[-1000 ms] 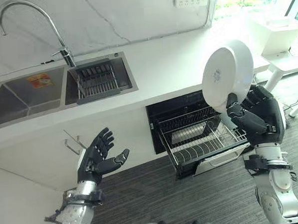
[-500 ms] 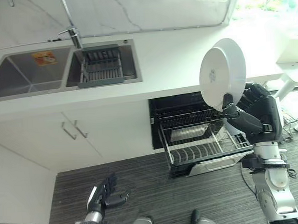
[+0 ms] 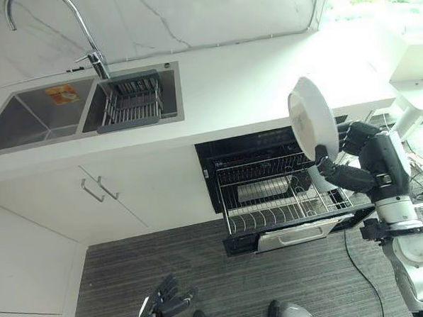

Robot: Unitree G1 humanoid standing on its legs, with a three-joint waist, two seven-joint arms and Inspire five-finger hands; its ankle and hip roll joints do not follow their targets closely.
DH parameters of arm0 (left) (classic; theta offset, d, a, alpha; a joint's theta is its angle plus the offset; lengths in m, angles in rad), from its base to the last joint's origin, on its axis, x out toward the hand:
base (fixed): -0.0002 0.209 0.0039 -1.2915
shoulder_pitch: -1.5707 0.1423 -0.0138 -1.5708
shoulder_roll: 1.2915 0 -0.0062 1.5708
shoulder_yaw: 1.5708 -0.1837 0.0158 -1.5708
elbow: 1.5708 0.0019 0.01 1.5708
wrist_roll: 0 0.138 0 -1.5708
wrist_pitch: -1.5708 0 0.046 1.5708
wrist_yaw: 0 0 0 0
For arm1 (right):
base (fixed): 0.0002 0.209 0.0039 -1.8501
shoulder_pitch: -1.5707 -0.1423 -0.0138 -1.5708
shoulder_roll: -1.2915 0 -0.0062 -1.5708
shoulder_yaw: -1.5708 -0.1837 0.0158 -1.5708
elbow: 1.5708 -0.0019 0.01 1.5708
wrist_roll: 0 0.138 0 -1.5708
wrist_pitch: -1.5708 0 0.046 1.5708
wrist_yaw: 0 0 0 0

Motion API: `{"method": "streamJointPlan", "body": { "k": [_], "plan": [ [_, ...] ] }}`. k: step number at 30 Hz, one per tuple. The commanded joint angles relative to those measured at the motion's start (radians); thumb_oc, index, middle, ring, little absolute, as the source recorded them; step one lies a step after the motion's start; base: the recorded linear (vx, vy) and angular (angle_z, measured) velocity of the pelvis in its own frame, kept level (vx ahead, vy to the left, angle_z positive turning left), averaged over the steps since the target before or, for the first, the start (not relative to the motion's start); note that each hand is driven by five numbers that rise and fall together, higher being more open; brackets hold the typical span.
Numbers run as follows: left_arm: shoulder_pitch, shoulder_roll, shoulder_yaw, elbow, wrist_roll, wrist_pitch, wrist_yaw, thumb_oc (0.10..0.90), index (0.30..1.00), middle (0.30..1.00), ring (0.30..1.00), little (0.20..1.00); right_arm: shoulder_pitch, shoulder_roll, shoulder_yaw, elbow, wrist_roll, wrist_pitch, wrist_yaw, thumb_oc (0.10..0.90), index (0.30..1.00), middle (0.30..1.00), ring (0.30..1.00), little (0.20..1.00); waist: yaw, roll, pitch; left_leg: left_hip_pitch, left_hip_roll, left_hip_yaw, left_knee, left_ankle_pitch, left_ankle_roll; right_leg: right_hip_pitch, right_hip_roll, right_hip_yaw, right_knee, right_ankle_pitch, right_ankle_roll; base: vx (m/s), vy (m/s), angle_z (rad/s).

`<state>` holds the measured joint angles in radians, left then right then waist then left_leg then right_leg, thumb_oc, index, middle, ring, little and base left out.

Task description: Place the dishes in the dishwasher.

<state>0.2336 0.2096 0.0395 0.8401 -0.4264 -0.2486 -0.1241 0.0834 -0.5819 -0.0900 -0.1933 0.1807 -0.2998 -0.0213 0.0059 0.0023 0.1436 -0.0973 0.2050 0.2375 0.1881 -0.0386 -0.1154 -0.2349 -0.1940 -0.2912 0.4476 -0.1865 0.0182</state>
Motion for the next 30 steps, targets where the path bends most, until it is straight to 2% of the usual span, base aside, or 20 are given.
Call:
{"method": "streamJointPlan", "body": {
  "k": [1,5,8,12,20,22,25,30],
  "plan": [
    [-0.038,0.076,0.015,-0.053,-0.006,-0.093,-0.014,0.8,0.9,0.9,0.9,0.9,-0.1,-0.033,-0.039,-0.058,-0.064,-0.101,-0.02,0.4,0.3,0.3,0.3,0.3,0.011,-0.036,-0.04,-0.015,-0.003,-0.053,0.112,-0.165,0.005,0.105,-0.042,0.038,-0.148,0.042,0.143,-0.02,0.053,0.1],
    [-0.054,0.1,0.031,-0.037,-0.016,-0.091,-0.005,0.8,0.9,0.9,0.9,0.9,-0.114,-0.075,0.01,0.02,-0.232,-0.122,-0.071,0.4,0.3,0.3,0.3,0.3,0.026,-0.044,-0.034,-0.013,-0.013,-0.059,0.112,-0.171,0.013,0.107,-0.06,0.02,-0.148,0.051,0.157,-0.02,0.047,0.09],
    [-0.057,0.11,0.044,-0.007,-0.006,-0.08,-0.01,0.8,0.9,0.9,0.9,0.9,-0.119,-0.131,0.041,0.073,-0.362,-0.112,-0.102,0.4,0.3,0.3,0.3,0.3,0.042,-0.053,-0.035,-0.015,-0.018,-0.062,0.112,-0.176,0.017,0.114,-0.071,-0.001,-0.148,0.053,0.165,-0.02,0.032,0.2],
    [-0.065,0.122,0.031,0.025,0.03,-0.069,-0.004,0.8,0.9,0.9,0.9,0.9,-0.14,-0.188,0.109,0.162,-0.355,-0.072,-0.035,0.4,0.3,0.3,0.3,0.3,0.06,-0.062,-0.036,-0.017,-0.023,-0.069,0.112,-0.178,0.019,0.12,-0.075,-0.013,-0.148,0.052,0.166,-0.01,0.019,0.16],
    [-0.067,0.154,-0.006,0.039,0.072,-0.051,-0.024,0.8,0.9,0.9,0.9,0.9,-0.22,-0.207,0.218,0.411,-0.384,-0.086,-0.02,0.4,0.3,0.3,0.3,0.3,0.096,-0.071,-0.033,-0.019,-0.031,-0.091,0.112,-0.179,0.02,0.136,-0.08,-0.042,-0.148,0.049,0.168,-0.01,-0.019,0.07],
    [-0.066,0.16,-0.013,0.032,0.076,-0.043,-0.023,0.8,0.9,0.9,0.9,0.9,-0.244,-0.208,0.236,0.448,-0.386,-0.075,-0.015,0.4,0.3,0.3,0.3,0.3,0.102,-0.069,-0.029,-0.016,-0.031,-0.094,0.112,-0.179,0.019,0.141,-0.08,-0.046,-0.148,0.048,0.168,0.01,-0.018,0.1],
    [-0.059,0.171,-0.038,0.017,0.075,-0.03,-0.025,0.8,0.9,0.9,0.9,0.9,-0.292,-0.204,0.263,0.528,-0.33,-0.026,0.054,0.4,0.3,0.3,0.3,0.3,0.118,-0.066,-0.028,-0.02,-0.034,-0.104,0.112,-0.176,0.016,0.146,-0.082,-0.053,-0.148,0.045,0.165,0.0,-0.001,0.01],
    [-0.052,0.179,-0.072,0.011,0.065,-0.01,-0.035,0.8,0.9,0.9,0.9,0.9,-0.361,-0.217,0.309,0.64,-0.317,0.008,0.106,0.4,0.3,0.3,0.3,0.3,0.142,-0.062,-0.024,-0.018,-0.036,-0.119,0.112,-0.174,0.009,0.159,-0.081,-0.065,-0.148,0.038,0.161,0.03,-0.016,0.1]
  ]
}}
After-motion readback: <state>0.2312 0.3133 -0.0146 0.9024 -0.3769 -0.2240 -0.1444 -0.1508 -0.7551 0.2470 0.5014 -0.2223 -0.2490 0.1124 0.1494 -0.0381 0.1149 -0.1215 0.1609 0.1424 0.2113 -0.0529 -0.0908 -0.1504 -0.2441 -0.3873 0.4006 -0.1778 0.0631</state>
